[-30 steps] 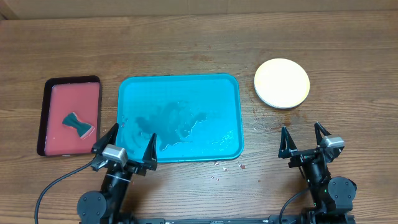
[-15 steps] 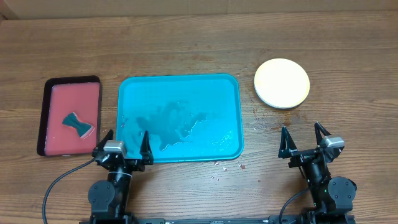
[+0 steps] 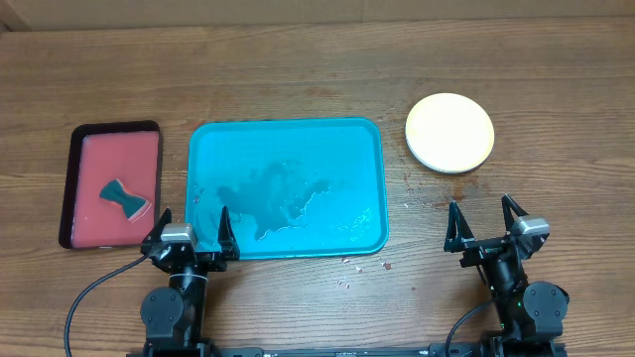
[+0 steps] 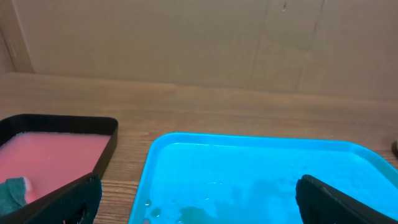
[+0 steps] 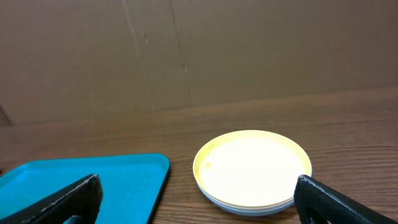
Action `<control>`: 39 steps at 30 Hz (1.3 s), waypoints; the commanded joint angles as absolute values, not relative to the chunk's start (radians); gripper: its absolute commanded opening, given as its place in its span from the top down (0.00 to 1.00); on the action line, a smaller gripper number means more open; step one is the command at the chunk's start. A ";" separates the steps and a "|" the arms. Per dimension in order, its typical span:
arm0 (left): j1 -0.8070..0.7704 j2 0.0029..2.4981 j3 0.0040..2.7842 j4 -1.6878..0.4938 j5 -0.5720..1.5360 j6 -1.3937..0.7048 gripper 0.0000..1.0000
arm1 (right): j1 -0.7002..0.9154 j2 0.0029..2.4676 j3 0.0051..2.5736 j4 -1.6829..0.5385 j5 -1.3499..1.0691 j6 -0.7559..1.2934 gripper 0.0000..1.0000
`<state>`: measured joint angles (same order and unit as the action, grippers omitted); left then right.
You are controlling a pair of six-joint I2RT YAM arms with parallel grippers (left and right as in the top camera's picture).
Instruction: Clean dirty plates on tray and stack at the side
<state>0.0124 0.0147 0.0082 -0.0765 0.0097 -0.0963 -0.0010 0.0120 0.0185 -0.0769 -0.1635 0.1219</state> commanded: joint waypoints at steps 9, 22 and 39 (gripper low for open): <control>0.006 0.004 0.005 -0.078 -0.004 -0.056 0.00 | -0.005 0.003 0.008 -0.072 -0.151 0.115 0.00; 0.006 0.004 0.005 -0.078 -0.004 -0.056 0.00 | -0.005 0.003 0.008 -0.072 -0.151 0.115 0.00; 0.006 0.004 0.005 -0.078 -0.004 -0.056 0.00 | -0.005 0.003 0.008 -0.072 -0.151 0.115 0.00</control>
